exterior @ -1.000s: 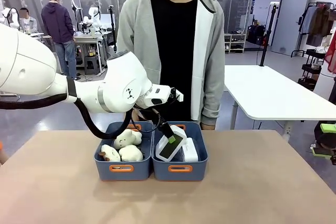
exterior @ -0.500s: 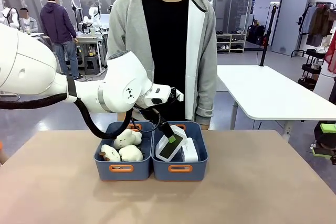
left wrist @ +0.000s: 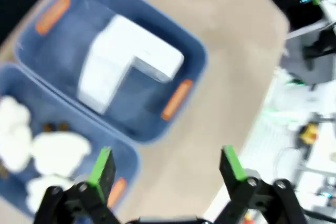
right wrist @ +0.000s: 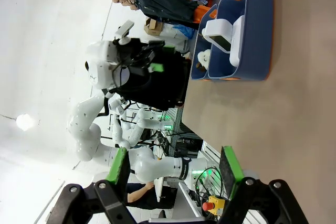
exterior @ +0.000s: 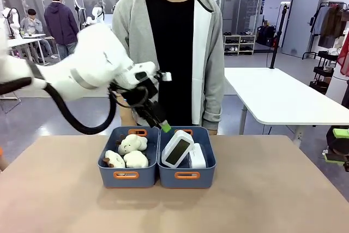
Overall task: Sort the digital clocks into the basket.
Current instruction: Pick up the Digital clock from the table and place it into the empty Plastic storage basket.
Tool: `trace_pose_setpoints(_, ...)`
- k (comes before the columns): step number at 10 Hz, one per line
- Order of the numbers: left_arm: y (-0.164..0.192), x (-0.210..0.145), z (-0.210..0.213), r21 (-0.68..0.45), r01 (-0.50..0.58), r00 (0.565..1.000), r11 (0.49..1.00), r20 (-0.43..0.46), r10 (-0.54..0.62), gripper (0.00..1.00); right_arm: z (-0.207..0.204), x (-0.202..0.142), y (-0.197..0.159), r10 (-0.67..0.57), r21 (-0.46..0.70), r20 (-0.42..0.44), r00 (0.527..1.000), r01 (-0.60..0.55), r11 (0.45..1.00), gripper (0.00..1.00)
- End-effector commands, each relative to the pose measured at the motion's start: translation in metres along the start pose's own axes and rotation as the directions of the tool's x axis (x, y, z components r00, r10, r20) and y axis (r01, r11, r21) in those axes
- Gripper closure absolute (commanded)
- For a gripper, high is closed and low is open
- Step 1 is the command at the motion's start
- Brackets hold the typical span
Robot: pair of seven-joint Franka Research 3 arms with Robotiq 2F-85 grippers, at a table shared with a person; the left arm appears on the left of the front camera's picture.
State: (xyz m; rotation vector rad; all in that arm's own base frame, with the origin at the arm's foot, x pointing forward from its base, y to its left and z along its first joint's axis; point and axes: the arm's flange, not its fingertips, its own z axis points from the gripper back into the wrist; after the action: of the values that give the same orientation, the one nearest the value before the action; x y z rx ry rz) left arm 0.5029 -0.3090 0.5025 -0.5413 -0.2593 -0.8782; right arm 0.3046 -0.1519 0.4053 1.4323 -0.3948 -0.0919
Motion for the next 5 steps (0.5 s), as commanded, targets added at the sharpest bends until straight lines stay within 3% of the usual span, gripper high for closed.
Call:
trace_pose_setpoints(1, 0.001, -0.063, 0.017, -0.121, -0.167, 0.984, 0.978, 0.040, 0.173, 0.00, 0.000, -0.003, 0.001, 0.007, 0.004, -0.004, 1.000, -0.007, 1.000, 0.13)
trace_pose_setpoints(3, 0.011, -0.134, 0.041, -0.193, -0.231, 0.937, 0.954, 0.220, 0.272, 0.00, 0.000, -0.003, 0.001, 0.007, 0.004, -0.004, 1.000, -0.007, 1.000, 0.13)
trace_pose_setpoints(4, 0.014, -0.179, 0.057, -0.287, -0.258, 0.892, 0.923, 0.297, 0.341, 0.00, 0.000, -0.003, 0.001, 0.007, 0.004, -0.004, 1.000, -0.007, 1.000, 0.13)
trace_pose_setpoints(5, 0.023, -0.220, 0.066, -0.368, -0.260, 0.862, 0.892, 0.327, 0.386, 0.00, 0.000, -0.003, 0.001, 0.007, 0.004, -0.004, 1.000, -0.007, 1.000, 0.13)
